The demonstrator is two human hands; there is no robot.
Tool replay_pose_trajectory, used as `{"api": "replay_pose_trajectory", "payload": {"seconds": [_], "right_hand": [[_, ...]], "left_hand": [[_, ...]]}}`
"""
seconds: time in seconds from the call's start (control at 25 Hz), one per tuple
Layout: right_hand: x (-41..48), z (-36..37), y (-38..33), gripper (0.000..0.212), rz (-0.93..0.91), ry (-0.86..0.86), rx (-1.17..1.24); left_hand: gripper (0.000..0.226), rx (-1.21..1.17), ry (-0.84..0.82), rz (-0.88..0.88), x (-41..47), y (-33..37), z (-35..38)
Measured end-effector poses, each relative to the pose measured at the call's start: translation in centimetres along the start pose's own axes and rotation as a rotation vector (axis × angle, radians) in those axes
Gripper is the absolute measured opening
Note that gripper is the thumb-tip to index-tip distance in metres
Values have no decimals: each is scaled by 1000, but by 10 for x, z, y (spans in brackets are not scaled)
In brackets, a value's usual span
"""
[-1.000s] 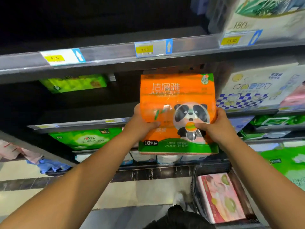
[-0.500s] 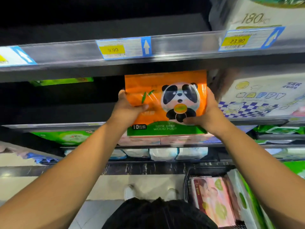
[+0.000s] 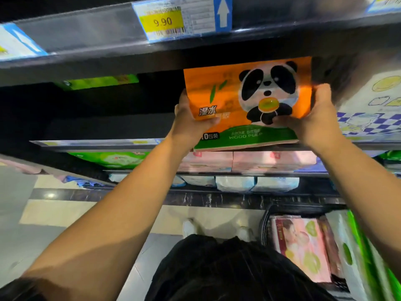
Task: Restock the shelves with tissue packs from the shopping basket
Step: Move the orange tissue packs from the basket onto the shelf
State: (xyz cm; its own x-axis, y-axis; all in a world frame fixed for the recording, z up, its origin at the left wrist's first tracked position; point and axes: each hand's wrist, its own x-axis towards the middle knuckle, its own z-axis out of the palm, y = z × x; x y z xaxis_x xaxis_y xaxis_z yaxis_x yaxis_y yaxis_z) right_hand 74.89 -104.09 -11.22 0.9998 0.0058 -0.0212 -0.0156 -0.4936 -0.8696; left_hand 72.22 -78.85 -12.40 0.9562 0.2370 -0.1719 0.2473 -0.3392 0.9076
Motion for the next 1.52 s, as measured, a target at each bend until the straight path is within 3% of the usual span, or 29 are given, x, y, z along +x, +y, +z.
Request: {"api": "replay_pose_trajectory", "payload": {"seconds": [0.16,0.32,0.48,0.68,0.92,1.0,1.08,1.2,1.52], "right_hand": [[11,0,8,75,17,44,38],[10,20,21,48,33,98,137],[16,29,44,69,-24,113,194],[46,31,51,82,-55,207,-136],[36,65,62,52,-262,362,-507],[25,75,61,35,-382,295,-614],[24,81,63,28,-392,188,-631],[28,86,64,26,-351,176,-654],[51,87,80,14,-388,168,-751]], "left_hand": [[97,15,35,45,15,-5,5],[94,38,40,141,28,-14,13],[83,66,35,200,33,-21,23],[76,132,136,279,53,-22,42],[82,250,202,280,74,-40,45],[84,232,184,267,69,-39,45],[89,135,107,265,65,-37,44],[107,70,20,281,68,-46,39],[111,265,129,297,87,-43,52]]}}
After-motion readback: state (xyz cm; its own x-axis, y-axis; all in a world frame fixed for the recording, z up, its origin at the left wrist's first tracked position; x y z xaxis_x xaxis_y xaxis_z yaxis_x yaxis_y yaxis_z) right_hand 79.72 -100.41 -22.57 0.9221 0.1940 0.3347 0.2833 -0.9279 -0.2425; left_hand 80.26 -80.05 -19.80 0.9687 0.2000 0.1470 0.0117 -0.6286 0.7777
